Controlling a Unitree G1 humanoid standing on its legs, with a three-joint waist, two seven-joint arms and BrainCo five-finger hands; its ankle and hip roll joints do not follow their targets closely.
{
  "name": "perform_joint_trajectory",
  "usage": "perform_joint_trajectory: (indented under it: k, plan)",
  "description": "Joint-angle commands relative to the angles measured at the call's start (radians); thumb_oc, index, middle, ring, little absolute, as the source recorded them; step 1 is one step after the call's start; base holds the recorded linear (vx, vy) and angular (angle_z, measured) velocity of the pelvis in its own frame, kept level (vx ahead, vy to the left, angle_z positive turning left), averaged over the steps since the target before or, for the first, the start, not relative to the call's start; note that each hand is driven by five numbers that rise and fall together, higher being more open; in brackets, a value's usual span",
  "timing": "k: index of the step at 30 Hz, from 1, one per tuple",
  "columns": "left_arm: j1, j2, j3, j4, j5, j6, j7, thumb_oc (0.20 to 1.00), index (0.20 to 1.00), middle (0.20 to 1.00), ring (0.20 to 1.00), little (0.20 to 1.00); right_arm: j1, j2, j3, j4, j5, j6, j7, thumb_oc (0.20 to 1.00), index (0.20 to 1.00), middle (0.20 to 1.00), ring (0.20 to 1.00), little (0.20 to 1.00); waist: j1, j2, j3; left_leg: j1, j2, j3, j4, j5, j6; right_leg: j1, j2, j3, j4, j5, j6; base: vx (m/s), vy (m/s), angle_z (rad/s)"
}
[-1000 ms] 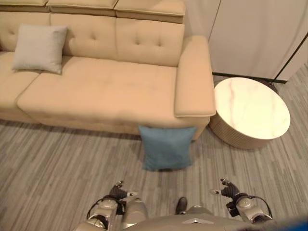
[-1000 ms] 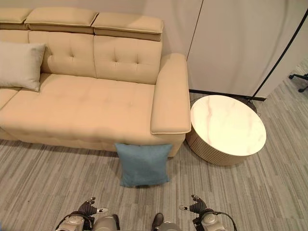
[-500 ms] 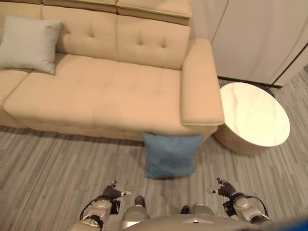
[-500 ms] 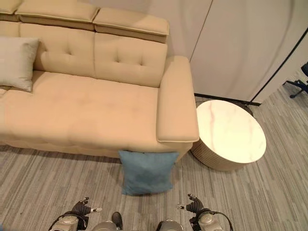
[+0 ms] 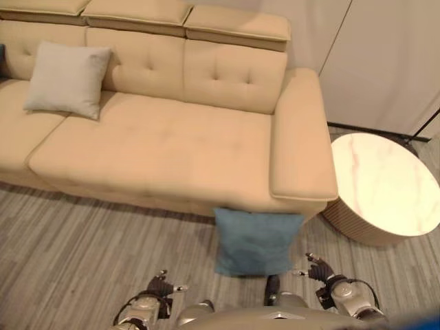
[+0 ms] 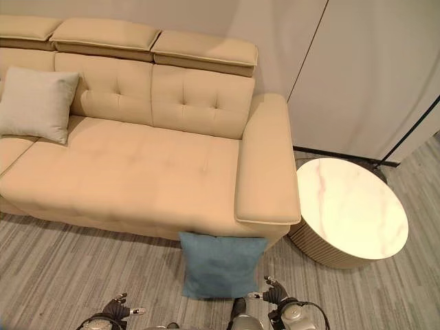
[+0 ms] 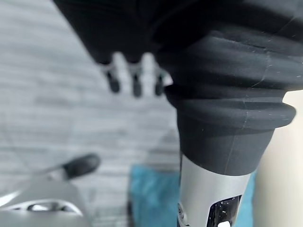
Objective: Pick up all the scattered cushions and arrange them neatly on the sofa.
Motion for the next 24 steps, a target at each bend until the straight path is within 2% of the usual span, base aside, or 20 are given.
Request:
perform_joint_trajectory:
  k: [1,3,6,7,8,9,10,14,16,19,24]
  plan:
    - [-0.035,0.029,0.011,-0.019,0.002,-0.024,0.01,1.0,1.0,1.0,1.0,1.0,-0.038,-0.022,0.023,-0.019,-0.005,-0.024,-0.02,1.0,1.0,1.0,1.0,1.0,-0.006,-0.063,0.032,-0.079,-0.031,-0.012,0.029,0.051,-0.03,0.092,-0.034,-0.01,0.018,-0.072,0.087,0.01,-0.076,0.2]
    - [-0.044,0.026,-0.004,-0.029,0.009,-0.029,0.013,1.0,1.0,1.0,1.0,1.0,-0.038,-0.031,0.017,-0.028,0.0,-0.027,-0.023,1.0,1.0,1.0,1.0,1.0,-0.013,-0.06,0.036,-0.079,-0.023,-0.009,0.019,0.062,-0.038,0.101,-0.029,-0.02,0.003,-0.075,0.085,-0.04,-0.078,0.07]
    - [-0.093,0.031,-0.028,-0.046,-0.002,-0.033,0.031,1.0,1.0,1.0,1.0,1.0,-0.073,-0.038,0.013,-0.028,0.021,-0.032,-0.041,1.0,1.0,1.0,1.0,1.0,-0.022,-0.053,0.079,-0.14,-0.018,-0.013,0.036,0.072,-0.041,0.043,-0.036,-0.023,0.033,-0.073,0.082,-0.22,-0.039,0.03]
    - [-0.142,0.045,-0.042,-0.064,-0.02,-0.04,0.055,1.0,1.0,1.0,1.0,1.0,-0.112,-0.043,0.012,-0.039,0.038,-0.036,-0.059,1.0,1.0,1.0,1.0,1.0,-0.023,-0.047,0.131,-0.212,-0.015,-0.023,0.077,0.073,-0.041,-0.033,-0.051,-0.021,0.089,-0.076,0.075,-0.52,-0.011,0.07]
    - [-0.215,0.064,-0.063,-0.099,-0.055,-0.064,0.092,1.0,1.0,1.0,1.0,1.0,-0.17,-0.056,0.007,-0.071,0.079,-0.049,-0.085,1.0,1.0,1.0,1.0,1.0,-0.025,-0.039,0.177,-0.34,-0.014,-0.035,0.15,0.075,-0.039,-0.163,-0.077,-0.026,0.174,-0.076,0.063,-0.44,-0.004,0.14]
    - [-0.215,0.064,-0.063,-0.099,-0.055,-0.064,0.092,1.0,1.0,1.0,1.0,1.0,-0.17,-0.056,0.007,-0.071,0.079,-0.049,-0.085,1.0,1.0,1.0,1.0,1.0,-0.026,-0.039,0.177,-0.341,-0.014,-0.035,0.15,0.075,-0.039,-0.163,-0.077,-0.026,0.174,-0.076,0.063,-0.26,-0.004,0.32]
    - [-0.253,0.075,-0.067,-0.124,-0.078,-0.075,0.114,1.0,1.0,1.0,1.0,1.0,-0.199,-0.065,0.009,-0.103,0.1,-0.055,-0.098,1.0,1.0,1.0,1.0,1.0,-0.026,-0.036,0.19,-0.392,-0.008,-0.042,0.181,0.054,-0.046,-0.218,-0.081,-0.017,0.212,-0.097,0.069,-0.08,-0.024,0.23]
    - [-0.351,0.107,-0.076,-0.208,-0.152,-0.11,0.167,1.0,1.0,1.0,1.0,1.0,-0.293,-0.088,0.012,-0.169,0.158,-0.075,-0.147,1.0,1.0,1.0,1.0,1.0,-0.025,-0.033,0.231,-0.543,0.012,-0.041,0.231,0.071,-0.051,-0.371,-0.094,-0.012,0.268,-0.093,0.064,-0.12,-0.028,0.23]
    - [-0.373,0.11,-0.074,-0.2,-0.163,-0.111,0.173,1.0,1.0,1.0,1.0,1.0,-0.315,-0.087,0.015,-0.169,0.167,-0.076,-0.154,1.0,1.0,1.0,1.0,1.0,-0.027,-0.035,0.233,-0.573,0.017,-0.044,0.243,0.071,-0.053,-0.399,-0.095,-0.008,0.275,-0.093,0.062,-0.06,-0.02,0.01]
    - [-0.495,0.159,-0.07,-0.232,-0.23,-0.136,0.228,1.0,1.0,1.0,1.0,1.0,-0.455,-0.112,0.032,-0.185,0.18,-0.084,-0.227,1.0,1.0,1.0,1.0,1.0,-0.036,-0.036,0.254,-0.725,0.039,-0.052,0.314,0.069,-0.053,-0.553,-0.094,0.012,0.335,-0.095,0.056,-0.1,-0.036,0.09]
    - [-0.635,0.195,-0.104,-0.248,-0.232,-0.135,0.271,1.0,1.0,1.0,1.0,1.0,-0.608,-0.154,0.007,-0.155,0.21,-0.094,-0.29,1.0,1.0,1.0,1.0,1.0,-0.054,-0.026,0.262,-0.918,0.07,-0.074,0.427,0.047,-0.043,-0.742,-0.099,0.037,0.43,-0.109,0.047,-0.03,-0.001,-0.03]
